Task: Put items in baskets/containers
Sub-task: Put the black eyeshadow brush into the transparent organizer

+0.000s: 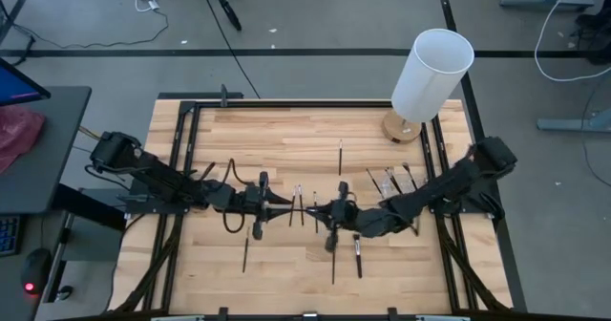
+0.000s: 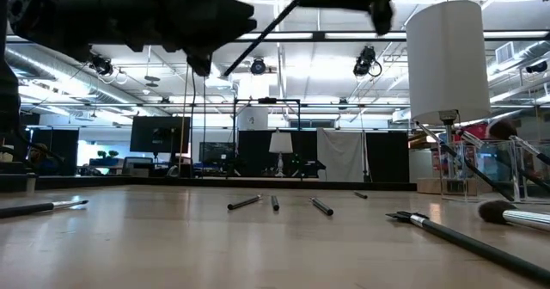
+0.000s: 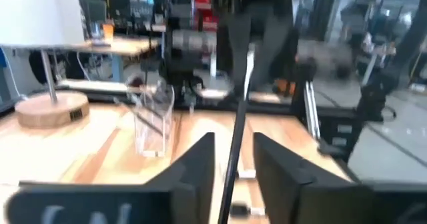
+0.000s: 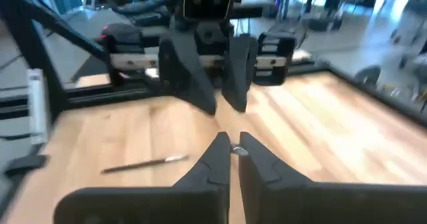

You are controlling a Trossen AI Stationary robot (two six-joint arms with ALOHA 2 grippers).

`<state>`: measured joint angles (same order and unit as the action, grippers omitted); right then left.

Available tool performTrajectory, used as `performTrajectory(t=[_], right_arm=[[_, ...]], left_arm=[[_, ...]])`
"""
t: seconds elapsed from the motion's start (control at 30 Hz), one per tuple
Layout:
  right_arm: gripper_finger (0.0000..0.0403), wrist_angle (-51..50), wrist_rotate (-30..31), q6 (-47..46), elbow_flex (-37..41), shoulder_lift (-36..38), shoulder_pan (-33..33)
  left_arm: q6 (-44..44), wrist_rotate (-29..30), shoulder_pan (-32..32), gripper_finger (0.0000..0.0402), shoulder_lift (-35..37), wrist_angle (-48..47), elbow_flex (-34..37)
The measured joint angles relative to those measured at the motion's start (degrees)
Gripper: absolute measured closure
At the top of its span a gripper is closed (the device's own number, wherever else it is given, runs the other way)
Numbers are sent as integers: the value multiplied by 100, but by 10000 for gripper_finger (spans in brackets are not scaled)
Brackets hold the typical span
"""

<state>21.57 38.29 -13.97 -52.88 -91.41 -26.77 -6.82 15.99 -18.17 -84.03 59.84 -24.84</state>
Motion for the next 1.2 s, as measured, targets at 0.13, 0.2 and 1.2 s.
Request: performTrajectory(t=[0.13,0.2,1.2], right_arm=[[394,-1380,-6,-714,0,731,-235],[394,-1991,-16,-1038,0,1059,-350],[395,-10146,-2021,-4373,-2044,1936,1036]], left_arm=[[-39,59,0,249,-2,-414,2],[-140,73,0,234,-2,-542,2],[-146,481,4,220,-9,-776,2]])
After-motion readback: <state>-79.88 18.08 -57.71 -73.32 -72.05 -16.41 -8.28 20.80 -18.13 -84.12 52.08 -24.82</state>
